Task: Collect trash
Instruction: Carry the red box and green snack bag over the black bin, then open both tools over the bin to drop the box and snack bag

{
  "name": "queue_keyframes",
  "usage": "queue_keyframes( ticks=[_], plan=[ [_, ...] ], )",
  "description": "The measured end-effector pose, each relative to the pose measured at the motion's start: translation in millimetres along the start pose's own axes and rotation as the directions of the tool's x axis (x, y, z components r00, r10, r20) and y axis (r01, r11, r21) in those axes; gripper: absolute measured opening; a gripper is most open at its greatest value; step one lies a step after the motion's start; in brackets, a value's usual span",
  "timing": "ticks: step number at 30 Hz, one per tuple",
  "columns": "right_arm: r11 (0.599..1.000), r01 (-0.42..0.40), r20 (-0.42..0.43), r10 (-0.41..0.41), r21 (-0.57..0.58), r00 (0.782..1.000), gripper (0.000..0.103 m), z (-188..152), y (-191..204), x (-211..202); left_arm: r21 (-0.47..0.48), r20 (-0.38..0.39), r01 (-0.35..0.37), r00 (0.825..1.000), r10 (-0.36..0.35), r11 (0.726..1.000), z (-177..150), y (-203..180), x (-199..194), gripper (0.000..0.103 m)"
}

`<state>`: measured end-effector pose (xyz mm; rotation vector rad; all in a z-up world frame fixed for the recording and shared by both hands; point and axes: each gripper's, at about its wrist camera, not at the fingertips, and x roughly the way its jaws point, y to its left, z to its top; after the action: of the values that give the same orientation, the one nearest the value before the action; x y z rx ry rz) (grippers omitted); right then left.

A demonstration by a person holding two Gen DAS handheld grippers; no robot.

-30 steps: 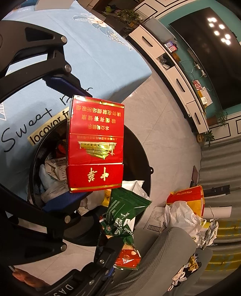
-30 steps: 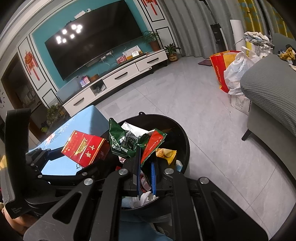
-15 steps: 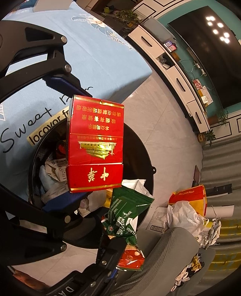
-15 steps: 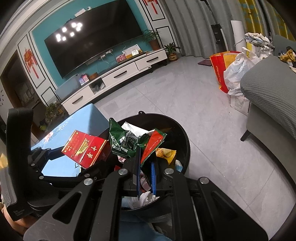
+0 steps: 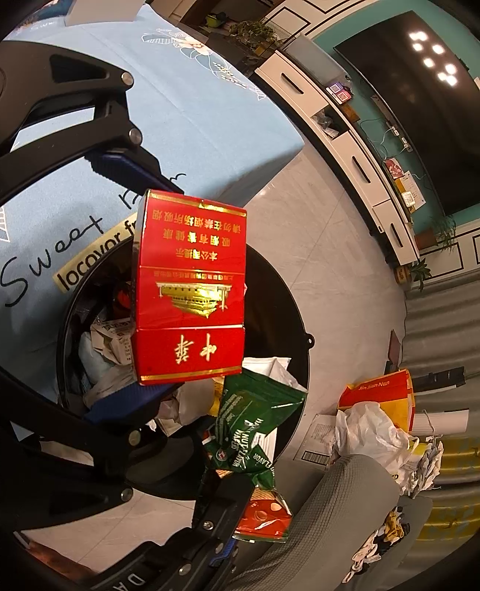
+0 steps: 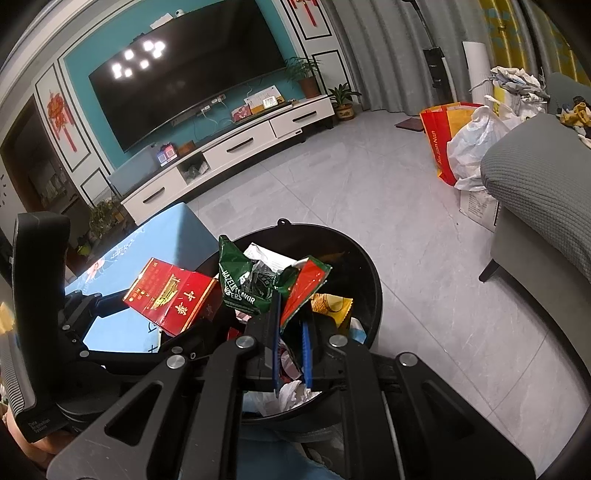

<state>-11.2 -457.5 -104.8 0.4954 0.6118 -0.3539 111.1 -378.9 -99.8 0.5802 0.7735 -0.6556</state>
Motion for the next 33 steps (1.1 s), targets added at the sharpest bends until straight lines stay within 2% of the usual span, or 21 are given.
queue_keyframes(
  ticks=[33],
  plan=[
    [1.000,0.001,-0.006,-0.001,-0.003,1.000,0.012,2.1,-0.2,-0.5,0.004,-0.001,-0.012,1.000,0.012,1.000,-3.4,4.9,1.3,0.093]
  ],
)
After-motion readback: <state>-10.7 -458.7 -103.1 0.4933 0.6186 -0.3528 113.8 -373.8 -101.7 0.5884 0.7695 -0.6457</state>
